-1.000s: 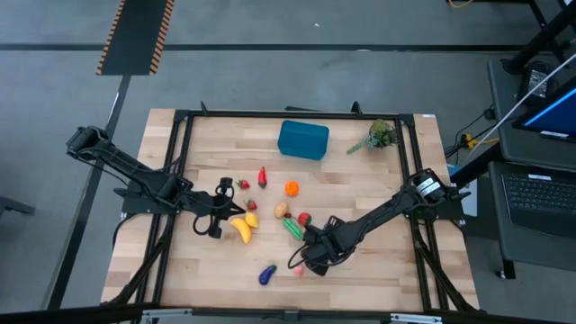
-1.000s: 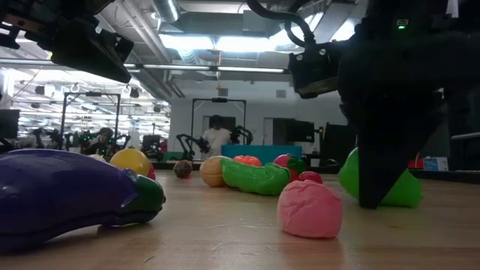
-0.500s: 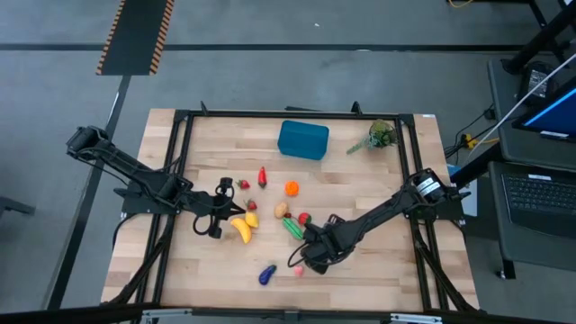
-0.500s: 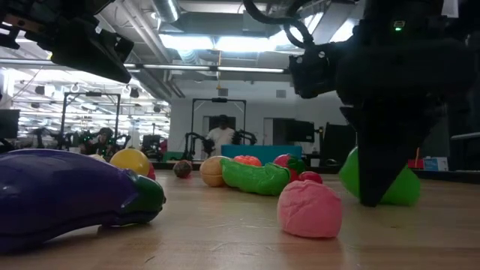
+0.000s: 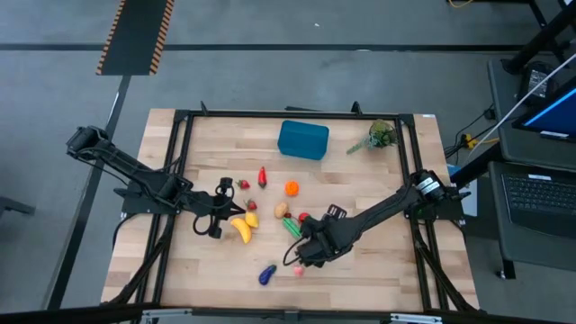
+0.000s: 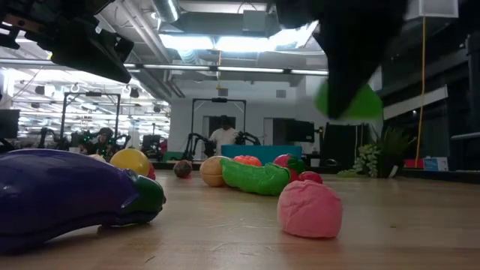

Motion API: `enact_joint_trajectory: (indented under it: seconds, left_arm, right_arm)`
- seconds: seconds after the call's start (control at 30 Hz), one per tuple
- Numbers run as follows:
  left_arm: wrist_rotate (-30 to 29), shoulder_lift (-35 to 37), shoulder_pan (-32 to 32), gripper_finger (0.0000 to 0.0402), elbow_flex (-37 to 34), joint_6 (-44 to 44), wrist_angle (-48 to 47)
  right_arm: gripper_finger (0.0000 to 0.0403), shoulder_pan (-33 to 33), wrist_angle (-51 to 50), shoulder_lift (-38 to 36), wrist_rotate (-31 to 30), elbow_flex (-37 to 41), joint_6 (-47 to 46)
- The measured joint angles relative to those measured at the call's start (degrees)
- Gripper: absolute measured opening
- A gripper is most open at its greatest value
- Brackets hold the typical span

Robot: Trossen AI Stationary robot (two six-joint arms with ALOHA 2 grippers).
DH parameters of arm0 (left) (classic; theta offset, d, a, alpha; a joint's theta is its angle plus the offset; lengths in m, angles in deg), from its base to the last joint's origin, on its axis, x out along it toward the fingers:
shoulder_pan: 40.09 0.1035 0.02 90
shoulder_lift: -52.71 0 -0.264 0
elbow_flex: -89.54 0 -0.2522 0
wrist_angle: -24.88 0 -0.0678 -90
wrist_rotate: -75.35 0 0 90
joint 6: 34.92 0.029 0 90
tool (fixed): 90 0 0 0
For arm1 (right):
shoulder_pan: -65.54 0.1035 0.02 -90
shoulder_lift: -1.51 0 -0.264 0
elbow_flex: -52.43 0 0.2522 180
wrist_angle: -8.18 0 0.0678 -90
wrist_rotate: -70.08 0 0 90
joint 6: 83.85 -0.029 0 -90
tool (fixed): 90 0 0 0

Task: Pick and placing Produce into tupperware
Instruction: Put the green pear into the blue bin

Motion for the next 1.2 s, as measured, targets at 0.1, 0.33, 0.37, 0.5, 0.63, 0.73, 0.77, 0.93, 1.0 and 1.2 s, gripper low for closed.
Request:
enact_joint_trajectory:
  seconds: [0.1,0.33,0.37,0.5,0.63,0.73,0.77,0.93,1.0,1.2]
  left_arm:
    - [-0.01,0.0,0.02,0.0,0.0,-0.01,0.0]
    - [0.0,0.0,0.02,0.0,0.0,0.0,0.0]
    - [-0.01,0.0,0.02,0.0,0.0,0.0,0.0]
    - [0.0,0.0,0.02,0.0,0.0,0.0,0.0]
    - [0.0,0.0,0.02,0.0,0.0,0.0,0.02]
    - [0.0,0.0,0.02,0.0,0.0,0.0,0.02]
    - [0.0,0.0,0.02,0.0,0.0,-0.01,0.02]
    - [1.05,0.0,-0.05,0.0,0.0,-0.07,0.02]
    - [1.09,0.0,-0.05,0.0,0.0,-0.04,0.02]
    - [1.11,0.0,-0.05,0.0,0.0,-0.04,0.04]
  right_arm:
    - [0.0221,0.98,-2.43,-0.04,-5.54,-3.47,-1.29]
    - [0.0221,6.68,-6.2,-0.13,-23.2,-6.48,-10.39]
    - [0.0221,7.41,-6.24,-0.13,-25.15,-6.31,-11.89]
    - [0.0221,9.61,-5.88,-0.13,-29.93,-5.16,-16.28]
    - [0.0221,10.66,-4.0,-0.13,-34.55,-3.08,-19.53]
    - [0.0221,10.77,1.05,-0.15,-36.87,-0.53,-20.09]
    - [0.0221,10.77,2.9,-0.15,-37.14,0.41,-19.97]
    - [0.0221,10.61,12.78,-0.13,-38.64,5.81,-18.92]
    - [0.0221,10.61,16.06,-0.11,-39.83,7.44,-18.77]
    - [0.0221,10.61,24.71,-0.15,-43.42,11.38,-17.71]
